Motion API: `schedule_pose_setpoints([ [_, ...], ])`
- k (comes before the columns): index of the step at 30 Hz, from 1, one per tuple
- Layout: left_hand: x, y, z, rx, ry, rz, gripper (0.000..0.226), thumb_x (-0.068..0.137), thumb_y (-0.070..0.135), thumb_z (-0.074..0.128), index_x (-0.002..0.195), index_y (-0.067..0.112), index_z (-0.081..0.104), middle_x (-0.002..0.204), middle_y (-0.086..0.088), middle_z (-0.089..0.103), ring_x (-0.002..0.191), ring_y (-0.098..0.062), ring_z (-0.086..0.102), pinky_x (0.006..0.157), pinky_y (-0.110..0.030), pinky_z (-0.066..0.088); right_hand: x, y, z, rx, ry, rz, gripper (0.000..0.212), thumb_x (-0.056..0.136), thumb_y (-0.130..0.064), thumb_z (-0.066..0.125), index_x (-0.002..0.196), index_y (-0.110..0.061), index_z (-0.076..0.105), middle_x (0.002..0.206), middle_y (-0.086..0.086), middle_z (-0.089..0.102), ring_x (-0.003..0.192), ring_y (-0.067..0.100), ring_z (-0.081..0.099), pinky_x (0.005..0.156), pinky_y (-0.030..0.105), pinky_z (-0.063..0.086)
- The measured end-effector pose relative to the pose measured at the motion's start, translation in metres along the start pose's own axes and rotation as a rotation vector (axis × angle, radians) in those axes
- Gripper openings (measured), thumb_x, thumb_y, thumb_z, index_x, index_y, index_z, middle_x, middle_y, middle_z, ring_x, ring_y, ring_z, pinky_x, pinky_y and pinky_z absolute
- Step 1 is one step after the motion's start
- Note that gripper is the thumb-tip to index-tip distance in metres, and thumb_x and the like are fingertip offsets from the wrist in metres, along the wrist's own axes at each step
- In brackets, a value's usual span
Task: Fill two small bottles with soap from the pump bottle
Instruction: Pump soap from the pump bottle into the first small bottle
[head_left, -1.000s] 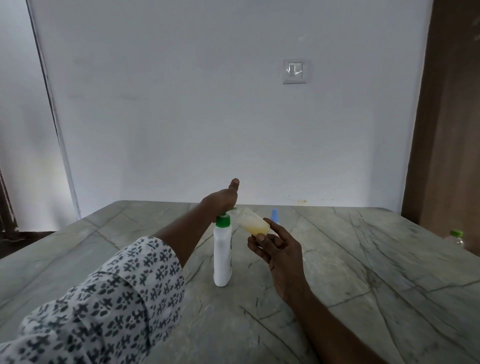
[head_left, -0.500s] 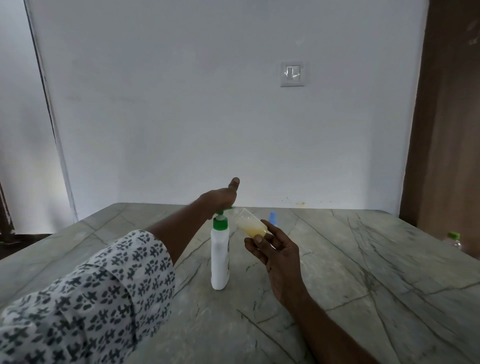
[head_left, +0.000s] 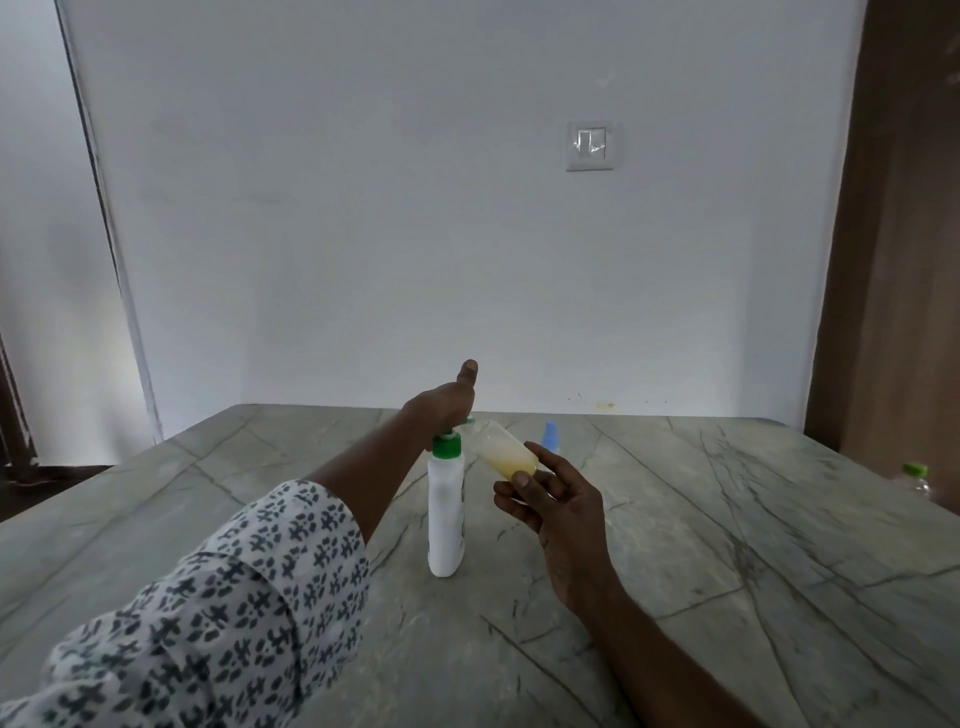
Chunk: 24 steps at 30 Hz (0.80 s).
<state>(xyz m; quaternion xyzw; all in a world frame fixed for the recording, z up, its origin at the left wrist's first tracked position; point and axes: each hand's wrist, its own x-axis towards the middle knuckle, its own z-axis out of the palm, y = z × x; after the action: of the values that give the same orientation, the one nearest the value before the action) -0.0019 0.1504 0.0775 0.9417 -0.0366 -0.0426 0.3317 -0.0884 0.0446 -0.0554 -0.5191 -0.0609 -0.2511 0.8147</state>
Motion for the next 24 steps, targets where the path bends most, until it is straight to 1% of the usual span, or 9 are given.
schedule_pose_setpoints([
  [5,0.0004,0.0007,0.0003,-0.003,-0.018,0.004,0.086,0.094,0.066,0.005,0.148,0.004,0.03,0.152,-0.021,0.032,0.138,-0.034,0.035,0.112,-0.043,0.028,-0.0003,-0.0005,-0.0003,-0.006,0.0,-0.009,0.041,0.087,-0.002,0.067,0.122,-0.022,0.061,0.102,0.007,0.074,0.089,0.033,0.074,0.073,0.036,0.061],
  [8,0.0012,0.0009,-0.0024,-0.016,-0.036,0.002,0.085,0.094,0.066,0.006,0.149,0.004,0.027,0.151,-0.021,0.033,0.136,-0.037,0.036,0.11,-0.044,0.031,0.0,-0.0011,0.0001,0.006,-0.007,-0.011,0.038,0.086,-0.001,0.067,0.117,-0.023,0.063,0.101,0.004,0.075,0.09,0.033,0.074,0.075,0.036,0.061],
  [12,0.003,0.0067,-0.0071,0.008,-0.023,0.011,0.089,0.091,0.07,0.006,0.149,0.007,0.028,0.153,-0.021,0.03,0.138,-0.038,0.034,0.111,-0.046,0.029,0.0007,-0.0039,0.0006,0.048,-0.023,-0.008,0.037,0.085,0.003,0.065,0.114,-0.02,0.063,0.102,0.007,0.075,0.093,0.035,0.073,0.082,0.039,0.06],
  [18,-0.0005,0.0067,-0.0075,0.016,-0.013,0.013,0.086,0.093,0.068,0.005,0.149,0.007,0.028,0.151,-0.022,0.032,0.136,-0.037,0.036,0.109,-0.045,0.033,0.0,-0.0036,0.0015,0.056,-0.035,-0.013,0.041,0.086,0.008,0.063,0.116,-0.02,0.063,0.099,0.005,0.076,0.094,0.034,0.073,0.081,0.036,0.06],
  [22,-0.0025,0.0075,-0.0053,0.006,-0.007,-0.005,0.084,0.094,0.066,0.006,0.15,0.006,0.027,0.152,-0.022,0.03,0.137,-0.037,0.035,0.109,-0.045,0.033,-0.0012,-0.0029,0.0013,0.042,-0.026,-0.029,0.043,0.086,0.004,0.065,0.121,-0.021,0.062,0.101,0.011,0.075,0.091,0.037,0.073,0.079,0.038,0.061],
  [24,-0.0026,0.0036,-0.0032,-0.008,-0.009,-0.01,0.084,0.095,0.065,0.006,0.15,0.006,0.026,0.153,-0.021,0.029,0.137,-0.036,0.035,0.109,-0.044,0.032,-0.0018,-0.0023,0.0011,0.032,-0.025,-0.036,0.045,0.086,0.002,0.066,0.125,-0.022,0.06,0.102,0.011,0.075,0.09,0.036,0.073,0.078,0.039,0.061],
])
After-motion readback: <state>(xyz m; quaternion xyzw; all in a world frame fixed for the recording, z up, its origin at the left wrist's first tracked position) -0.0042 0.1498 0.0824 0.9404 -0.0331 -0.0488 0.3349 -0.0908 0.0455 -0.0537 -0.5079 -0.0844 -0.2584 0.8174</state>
